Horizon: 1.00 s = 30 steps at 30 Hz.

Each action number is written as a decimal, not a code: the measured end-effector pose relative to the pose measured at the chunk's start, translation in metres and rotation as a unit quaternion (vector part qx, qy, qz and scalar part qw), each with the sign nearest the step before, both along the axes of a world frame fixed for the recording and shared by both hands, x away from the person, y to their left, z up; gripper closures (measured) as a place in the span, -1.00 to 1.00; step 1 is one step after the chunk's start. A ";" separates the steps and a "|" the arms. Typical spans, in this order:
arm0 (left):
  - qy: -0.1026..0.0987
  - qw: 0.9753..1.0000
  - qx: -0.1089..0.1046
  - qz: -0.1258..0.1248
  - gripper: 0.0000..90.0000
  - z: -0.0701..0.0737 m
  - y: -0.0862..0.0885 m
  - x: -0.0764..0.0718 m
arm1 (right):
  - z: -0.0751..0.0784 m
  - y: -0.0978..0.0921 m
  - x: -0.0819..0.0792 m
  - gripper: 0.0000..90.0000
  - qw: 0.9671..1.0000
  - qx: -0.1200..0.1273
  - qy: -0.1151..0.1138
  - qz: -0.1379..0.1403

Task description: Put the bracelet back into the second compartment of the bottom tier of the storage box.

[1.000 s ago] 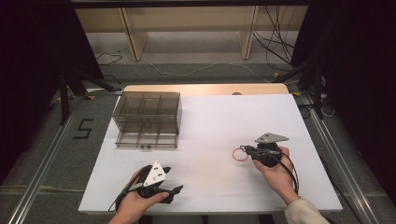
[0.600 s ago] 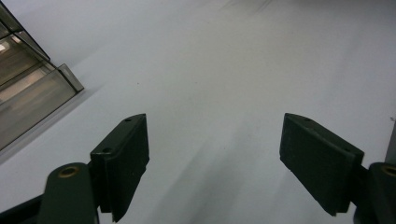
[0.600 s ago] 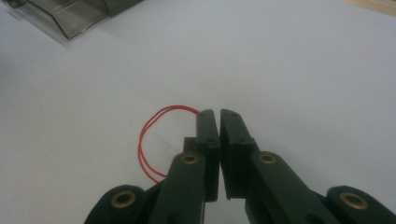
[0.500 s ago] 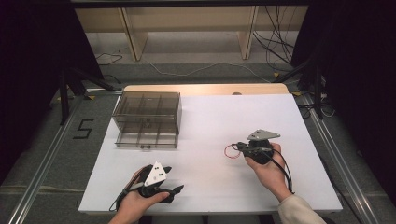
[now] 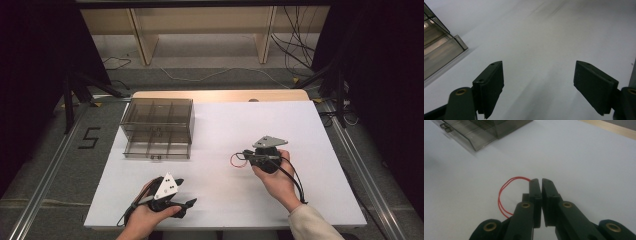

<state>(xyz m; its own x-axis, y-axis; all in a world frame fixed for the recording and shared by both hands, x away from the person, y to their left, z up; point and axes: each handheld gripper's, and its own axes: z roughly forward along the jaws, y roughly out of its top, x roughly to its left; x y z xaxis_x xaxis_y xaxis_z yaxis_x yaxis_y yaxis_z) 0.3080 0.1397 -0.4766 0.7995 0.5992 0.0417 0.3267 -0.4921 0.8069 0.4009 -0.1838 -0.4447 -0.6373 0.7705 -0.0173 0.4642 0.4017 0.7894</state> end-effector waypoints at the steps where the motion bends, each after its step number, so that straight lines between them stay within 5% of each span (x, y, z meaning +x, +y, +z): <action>1: 0.000 1.000 0.001 0.000 -0.47 0.000 0.000 0.000 | 0.000 0.000 0.000 0.95 1.000 0.000 0.000 0.000; 30: 0.000 1.000 -0.003 -0.001 -0.46 0.000 0.000 0.000 | 0.010 0.040 0.007 0.95 0.999 0.004 -0.018 0.031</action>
<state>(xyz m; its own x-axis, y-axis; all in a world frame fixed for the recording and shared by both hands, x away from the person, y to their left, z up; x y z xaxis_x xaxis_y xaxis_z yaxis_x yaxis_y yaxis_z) 0.3076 0.1396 -0.4766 0.8011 0.5974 0.0380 0.3251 -0.4875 0.8103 0.4083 -0.1436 -0.4351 -0.6827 0.7298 -0.0355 0.4091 0.4220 0.8090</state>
